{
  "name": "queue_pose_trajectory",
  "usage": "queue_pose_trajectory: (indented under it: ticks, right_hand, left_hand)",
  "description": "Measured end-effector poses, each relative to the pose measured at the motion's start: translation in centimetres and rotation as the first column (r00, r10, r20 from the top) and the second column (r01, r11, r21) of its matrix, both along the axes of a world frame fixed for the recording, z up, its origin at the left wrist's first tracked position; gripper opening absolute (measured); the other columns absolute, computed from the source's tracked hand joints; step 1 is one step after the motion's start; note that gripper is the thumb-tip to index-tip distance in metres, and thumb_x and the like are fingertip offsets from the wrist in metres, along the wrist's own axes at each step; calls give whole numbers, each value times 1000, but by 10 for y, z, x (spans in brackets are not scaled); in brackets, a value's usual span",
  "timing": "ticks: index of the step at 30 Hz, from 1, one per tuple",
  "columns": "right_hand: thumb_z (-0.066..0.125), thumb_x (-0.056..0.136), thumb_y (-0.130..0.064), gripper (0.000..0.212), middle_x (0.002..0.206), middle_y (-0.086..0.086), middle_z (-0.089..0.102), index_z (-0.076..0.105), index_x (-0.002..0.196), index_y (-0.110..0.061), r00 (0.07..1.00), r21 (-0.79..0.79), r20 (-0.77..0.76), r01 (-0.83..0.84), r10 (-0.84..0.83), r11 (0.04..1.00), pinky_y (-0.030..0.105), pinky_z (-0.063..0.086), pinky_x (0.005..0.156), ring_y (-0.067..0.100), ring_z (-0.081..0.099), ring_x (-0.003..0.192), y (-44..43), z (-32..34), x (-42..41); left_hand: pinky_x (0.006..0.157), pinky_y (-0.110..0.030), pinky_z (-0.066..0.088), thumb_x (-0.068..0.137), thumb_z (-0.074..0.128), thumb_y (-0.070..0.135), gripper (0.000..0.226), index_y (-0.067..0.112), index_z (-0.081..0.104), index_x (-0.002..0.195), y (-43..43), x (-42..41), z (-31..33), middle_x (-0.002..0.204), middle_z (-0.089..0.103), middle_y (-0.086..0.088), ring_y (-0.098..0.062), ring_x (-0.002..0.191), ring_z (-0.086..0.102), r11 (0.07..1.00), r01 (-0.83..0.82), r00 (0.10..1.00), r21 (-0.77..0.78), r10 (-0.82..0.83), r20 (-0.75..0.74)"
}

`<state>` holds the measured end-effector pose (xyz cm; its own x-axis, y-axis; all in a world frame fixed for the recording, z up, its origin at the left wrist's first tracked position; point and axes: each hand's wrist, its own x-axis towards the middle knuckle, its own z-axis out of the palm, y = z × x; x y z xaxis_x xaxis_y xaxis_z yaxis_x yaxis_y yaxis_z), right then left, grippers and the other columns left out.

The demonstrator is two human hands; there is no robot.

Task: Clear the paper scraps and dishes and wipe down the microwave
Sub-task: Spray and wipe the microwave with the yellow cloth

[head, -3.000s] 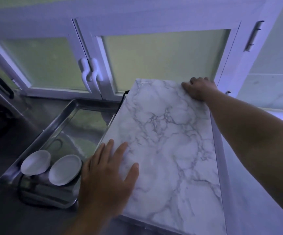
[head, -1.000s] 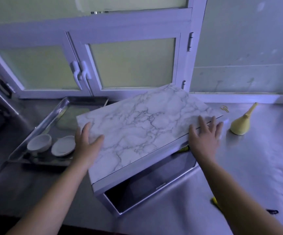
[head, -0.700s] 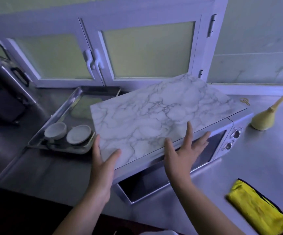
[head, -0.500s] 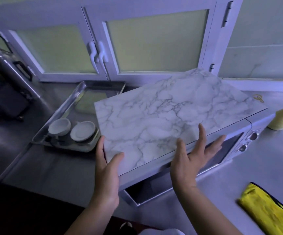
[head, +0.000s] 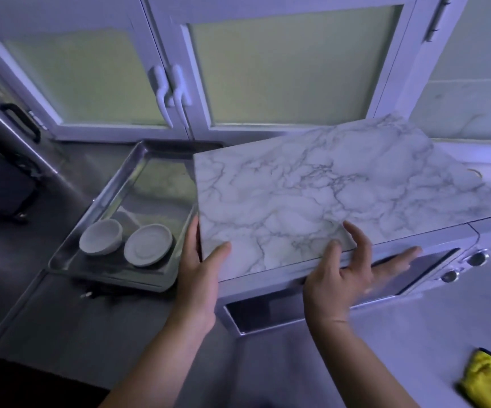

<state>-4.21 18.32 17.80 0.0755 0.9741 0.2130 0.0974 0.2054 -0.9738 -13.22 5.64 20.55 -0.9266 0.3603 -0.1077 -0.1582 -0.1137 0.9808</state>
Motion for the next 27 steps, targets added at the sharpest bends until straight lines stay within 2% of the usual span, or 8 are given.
queue_pose_trajectory:
  ticks: [4, 10, 14, 18, 20, 22, 25, 27]
  right_hand:
    - [59, 87, -6, 31, 164, 24, 3, 73, 113, -12, 996, -55, 20, 89, -88, 995, 25, -4, 118, 40, 0, 152, 7, 5, -41]
    - [56, 81, -22, 43, 166, 15, 6, 70, 121, -28, 978, -143, 94, 197, -185, 970, 53, 14, 117, 37, 0, 153, 17, 22, -102]
    - [48, 96, -36, 46, 165, 6, -22, 45, 141, -45, 945, -327, 326, 104, 9, 939, 55, 9, 121, 33, -17, 152, 31, 30, -120]
    - [46, 97, -50, 54, 162, -6, -30, 31, 149, -51, 899, -305, 395, -64, 188, 950, 43, 21, 118, 26, -17, 152, 31, 26, -99]
    - [55, 94, -49, 60, 163, -20, -19, 31, 149, -52, 904, -219, 338, -194, 261, 956, 28, 28, 110, 7, 4, 152, 23, 14, -66]
    - [59, 93, -36, 64, 164, -22, 6, 31, 148, -53, 910, -196, 267, -270, 316, 943, 17, 43, 93, -20, 40, 125, 6, -4, -25]
    - [57, 94, -20, 56, 145, -1, 50, 42, 145, -38, 907, -326, 301, -194, 296, 925, 33, 56, 83, 4, 60, 106, -32, -44, 26]
    - [54, 95, -13, 41, 131, 7, 61, 55, 134, -26, 918, -414, 309, -105, 249, 904, 37, 55, 79, 17, 62, 98, -60, -66, 47]
  left_hand:
    - [107, -44, 46, 88, 63, 0, 51, 35, 59, 126, 15, -48, 2, 126, 68, 8, -14, 118, 64, 998, 64, 997, -29, -65, -35]
    - [108, -45, 45, 83, 68, 11, 64, 19, 49, 143, 42, -133, 0, 133, 64, -1, -22, 121, 62, 978, 189, 981, -82, -191, -17]
    - [98, -33, 52, 88, 65, 10, 53, 16, 54, 139, 59, -170, 4, 126, 68, -1, -20, 116, 65, 962, 246, 966, -121, -254, -55]
    - [101, -31, 50, 86, 65, 23, 57, 20, 51, 142, 57, -177, -2, 132, 64, 3, -14, 118, 62, 951, 253, 957, -178, -273, -98]
    - [85, -18, 52, 86, 65, 23, 38, 27, 64, 124, 53, -175, -6, 113, 70, 16, -3, 102, 66, 960, 234, 963, -156, -251, -100]
    - [74, -12, 49, 87, 66, 21, 19, 35, 67, 100, 51, -172, -8, 92, 71, 25, 1, 89, 66, 971, 205, 969, -123, -219, -112]
    - [68, -9, 48, 88, 65, 21, 19, 33, 68, 102, 49, -166, -10, 95, 71, 21, 6, 84, 66, 981, 183, 975, -64, -189, -115]
    - [72, -10, 48, 90, 62, 20, 21, 30, 67, 107, 48, -163, -12, 100, 71, 16, 3, 86, 65, 983, 181, 978, -8, -181, -104]
